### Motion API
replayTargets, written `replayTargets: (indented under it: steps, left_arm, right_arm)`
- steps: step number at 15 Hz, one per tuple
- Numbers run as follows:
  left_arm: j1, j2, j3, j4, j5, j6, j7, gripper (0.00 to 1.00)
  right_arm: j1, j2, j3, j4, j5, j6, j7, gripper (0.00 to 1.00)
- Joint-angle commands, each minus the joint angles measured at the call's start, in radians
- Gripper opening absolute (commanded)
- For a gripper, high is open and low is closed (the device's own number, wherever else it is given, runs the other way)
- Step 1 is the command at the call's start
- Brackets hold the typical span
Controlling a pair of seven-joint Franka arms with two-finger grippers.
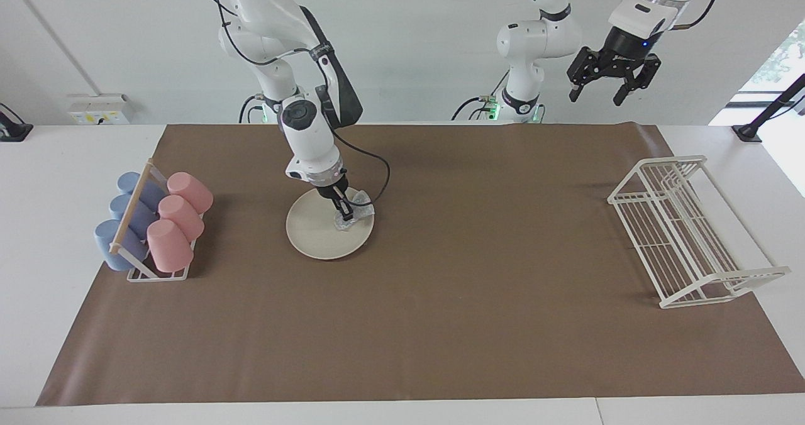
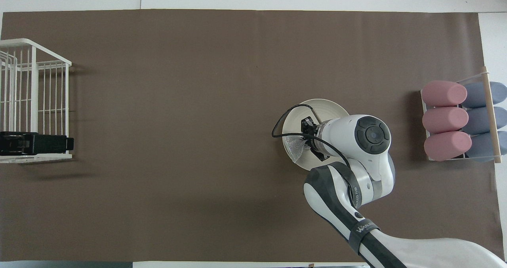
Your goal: Wipe plate with sponge
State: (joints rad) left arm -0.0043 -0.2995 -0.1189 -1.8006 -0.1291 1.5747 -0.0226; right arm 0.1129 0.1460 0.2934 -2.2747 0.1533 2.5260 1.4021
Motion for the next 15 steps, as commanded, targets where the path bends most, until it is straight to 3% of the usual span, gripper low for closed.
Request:
replayTargets:
  steps: [1, 6, 12, 15]
  left_arm:
    - [0.007, -0.006, -0.002, 0.004, 0.019, -0.016, -0.008, 1.00]
    - [0.007, -0.006, -0.002, 0.004, 0.019, -0.016, -0.008, 1.00]
    - [0.007, -0.006, -0.002, 0.004, 0.019, -0.016, -0.008, 1.00]
    - [0.007, -0.006, -0.002, 0.004, 0.019, -0.016, -0.008, 1.00]
  right_arm:
    - [-0.025, 0.027, 0.001, 0.004, 0.014, 0.031, -0.067, 0.00]
    - [-0.170, 0.035, 0.000, 0.004, 0.009, 0.027, -0.363, 0.00]
    - [-0.162, 0.034, 0.003, 0.003, 0.006, 0.027, -0.345, 0.00]
    - [-0.092, 0.034, 0.004, 0.003, 0.006, 0.030, -0.189, 0.00]
